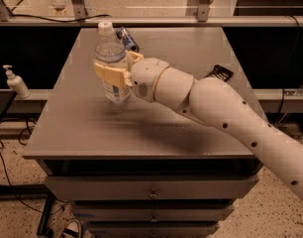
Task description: Place blue plastic bottle upright
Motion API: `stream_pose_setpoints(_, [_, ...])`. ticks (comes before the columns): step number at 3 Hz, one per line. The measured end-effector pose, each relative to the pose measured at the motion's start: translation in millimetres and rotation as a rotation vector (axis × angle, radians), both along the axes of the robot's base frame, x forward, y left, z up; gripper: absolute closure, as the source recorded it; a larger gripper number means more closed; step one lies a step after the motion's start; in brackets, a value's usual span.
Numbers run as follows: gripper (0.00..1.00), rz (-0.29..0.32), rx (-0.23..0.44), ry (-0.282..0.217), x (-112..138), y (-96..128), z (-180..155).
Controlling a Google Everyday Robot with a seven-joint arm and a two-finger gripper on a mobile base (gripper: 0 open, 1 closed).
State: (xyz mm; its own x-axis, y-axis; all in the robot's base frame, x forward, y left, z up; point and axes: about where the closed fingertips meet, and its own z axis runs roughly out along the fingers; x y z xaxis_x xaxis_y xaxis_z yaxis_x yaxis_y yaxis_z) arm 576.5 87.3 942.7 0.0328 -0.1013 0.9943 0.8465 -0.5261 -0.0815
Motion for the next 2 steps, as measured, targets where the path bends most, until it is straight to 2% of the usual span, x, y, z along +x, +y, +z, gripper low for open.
stream_pose_setpoints(1, [0.85, 0.005, 0.028, 0.004, -0.2, 3.4, -6.8])
stream_pose_setpoints(2, [0.61, 0.013, 0.036, 0.012, -2.5, 5.4, -12.9])
